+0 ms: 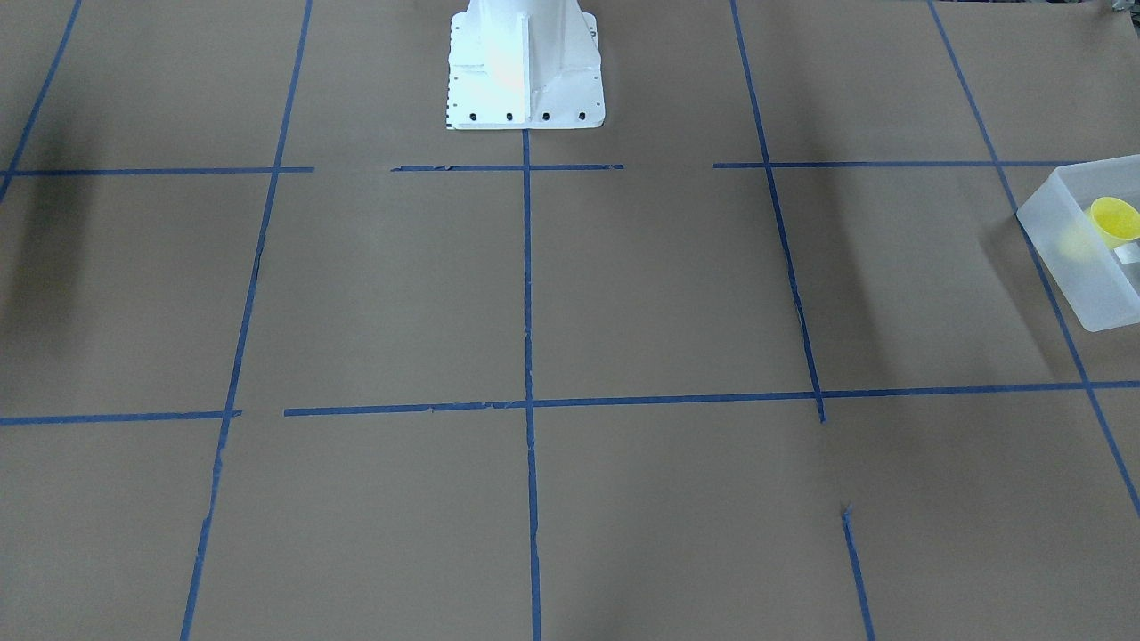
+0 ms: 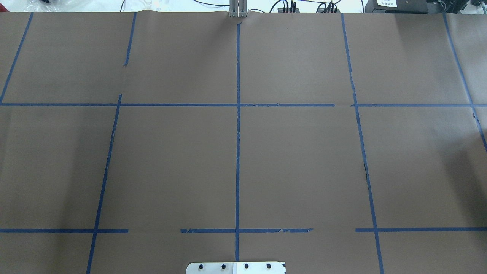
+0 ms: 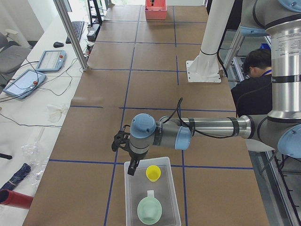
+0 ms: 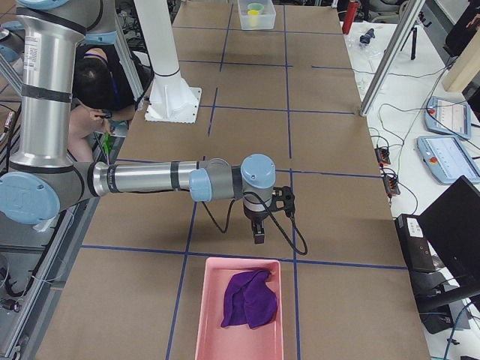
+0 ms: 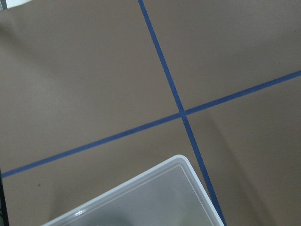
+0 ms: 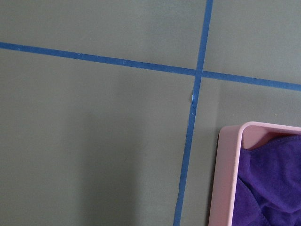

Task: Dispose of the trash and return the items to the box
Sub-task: 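Open the left gripper to release the bowl and withdraw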

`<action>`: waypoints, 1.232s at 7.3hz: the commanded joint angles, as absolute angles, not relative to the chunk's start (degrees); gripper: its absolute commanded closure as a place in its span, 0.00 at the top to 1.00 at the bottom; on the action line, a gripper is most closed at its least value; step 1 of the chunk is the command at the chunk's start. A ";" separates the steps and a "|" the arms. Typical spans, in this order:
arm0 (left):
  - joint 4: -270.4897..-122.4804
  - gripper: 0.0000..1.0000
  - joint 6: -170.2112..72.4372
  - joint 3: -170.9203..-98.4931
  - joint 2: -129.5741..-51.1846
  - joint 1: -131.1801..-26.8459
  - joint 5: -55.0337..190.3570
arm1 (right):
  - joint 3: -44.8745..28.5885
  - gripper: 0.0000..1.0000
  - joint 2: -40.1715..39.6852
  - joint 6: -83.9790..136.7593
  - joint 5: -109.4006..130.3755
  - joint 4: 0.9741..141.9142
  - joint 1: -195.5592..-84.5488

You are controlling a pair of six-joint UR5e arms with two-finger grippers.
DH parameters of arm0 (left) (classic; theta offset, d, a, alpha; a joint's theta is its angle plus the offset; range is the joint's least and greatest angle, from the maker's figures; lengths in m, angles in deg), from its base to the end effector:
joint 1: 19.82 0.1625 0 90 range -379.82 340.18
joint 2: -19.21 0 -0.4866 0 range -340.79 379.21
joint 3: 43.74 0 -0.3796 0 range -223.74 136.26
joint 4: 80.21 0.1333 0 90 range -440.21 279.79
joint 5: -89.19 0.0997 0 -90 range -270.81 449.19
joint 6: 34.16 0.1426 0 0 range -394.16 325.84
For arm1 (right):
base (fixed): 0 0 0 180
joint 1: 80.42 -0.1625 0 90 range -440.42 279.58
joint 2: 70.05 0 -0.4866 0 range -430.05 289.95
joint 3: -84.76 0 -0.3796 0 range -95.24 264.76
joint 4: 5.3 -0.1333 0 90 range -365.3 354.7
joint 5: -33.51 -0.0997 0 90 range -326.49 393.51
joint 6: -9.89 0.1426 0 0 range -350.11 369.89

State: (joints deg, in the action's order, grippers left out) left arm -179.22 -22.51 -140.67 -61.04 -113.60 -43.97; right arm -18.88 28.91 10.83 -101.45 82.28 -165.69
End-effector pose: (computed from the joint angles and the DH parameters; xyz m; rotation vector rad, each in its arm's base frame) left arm -0.0625 -0.4038 0.7534 0.2032 0.7328 0.1714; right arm -0.0017 -0.4152 0.7000 0.0786 -0.7889 -0.1113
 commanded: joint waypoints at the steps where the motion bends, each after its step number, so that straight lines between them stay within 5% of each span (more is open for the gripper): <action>1: -176.99 1.00 -22.90 -140.41 -59.54 -109.85 -44.67 | -22.35 1.00 30.83 10.77 -102.37 84.08 -166.02; 4: -174.51 1.00 -22.38 -147.68 -59.09 -109.38 -45.10 | -24.92 1.00 34.18 10.59 -102.28 84.08 -168.93; 9: -174.16 1.00 -22.29 -147.35 -58.57 -110.08 -45.02 | -24.31 1.00 35.51 10.42 -102.28 83.55 -168.84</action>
State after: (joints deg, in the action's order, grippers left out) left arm -174.01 -22.31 -146.80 -59.02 -109.90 -45.09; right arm -24.64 35.43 10.42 -102.28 83.56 -168.85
